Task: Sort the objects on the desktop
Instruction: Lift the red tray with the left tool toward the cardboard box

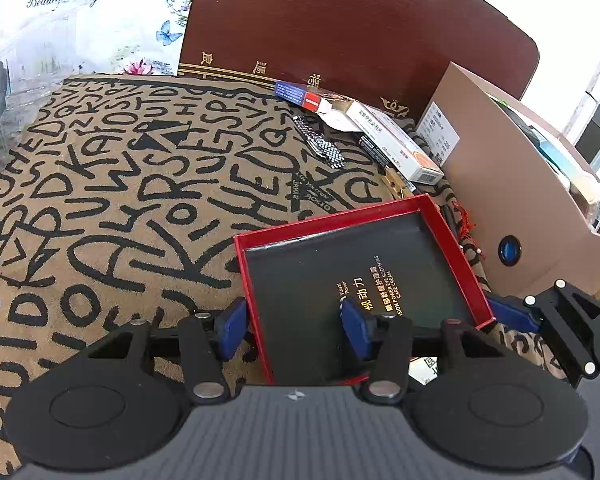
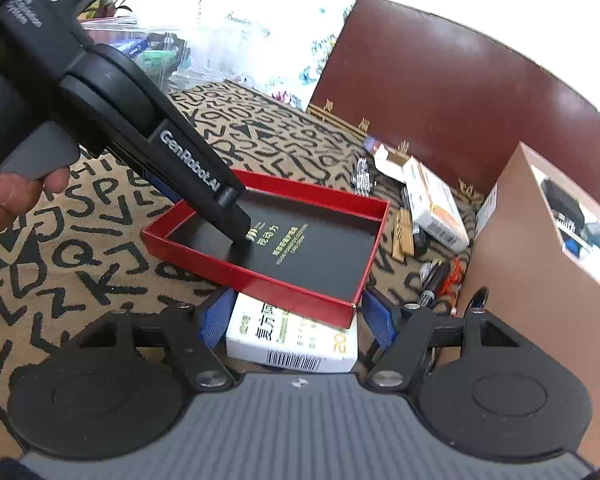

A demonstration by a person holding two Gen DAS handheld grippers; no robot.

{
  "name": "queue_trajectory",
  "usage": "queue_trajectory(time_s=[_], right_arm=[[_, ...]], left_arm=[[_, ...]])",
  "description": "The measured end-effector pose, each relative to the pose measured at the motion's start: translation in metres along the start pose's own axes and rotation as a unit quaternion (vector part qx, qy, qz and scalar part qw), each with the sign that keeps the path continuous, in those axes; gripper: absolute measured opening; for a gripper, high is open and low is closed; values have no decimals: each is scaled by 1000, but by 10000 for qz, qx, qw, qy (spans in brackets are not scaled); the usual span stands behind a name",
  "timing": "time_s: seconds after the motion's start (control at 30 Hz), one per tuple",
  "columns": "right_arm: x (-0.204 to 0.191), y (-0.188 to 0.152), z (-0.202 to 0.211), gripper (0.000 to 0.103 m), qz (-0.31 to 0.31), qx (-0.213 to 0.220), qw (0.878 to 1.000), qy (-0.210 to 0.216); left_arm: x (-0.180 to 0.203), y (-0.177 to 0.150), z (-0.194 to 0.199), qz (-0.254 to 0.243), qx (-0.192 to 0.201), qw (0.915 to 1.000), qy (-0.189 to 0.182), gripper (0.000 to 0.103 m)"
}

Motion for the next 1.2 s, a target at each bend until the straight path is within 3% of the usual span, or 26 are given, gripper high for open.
queue_trajectory(time_s=[0.13,0.3,0.57,0.83,1.2], right_arm=[[0,1,-1,64,-5,-72,10000,2],[5,4,15,59,-73,106,9997,-202],[23,21,52,59,-141,575,9965,-595],[85,27,95,59,-539,998,9873,-1109],[194,-3,116,59,-977,929,9724,-1902]], left_arm=[[4,2,6,-92,125,9996,234,48],[10,3,23,-88,266,9995,120,48],[45,22,65,-391,885,9953,55,47],[115,53,83,-931,1327,9862,-346,47],[232,83,53,-1607,1345,9739,-870,48]])
Point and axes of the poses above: each gripper's, at about its wrist camera, not at the fingertips, and z roughly against the way its jaws point, x to its right, y to its top, the point moved 5 cm from there along -z, roughly the way its jaws point, and after that the axes turned 8 degrees about z, right-handed, at the moved point
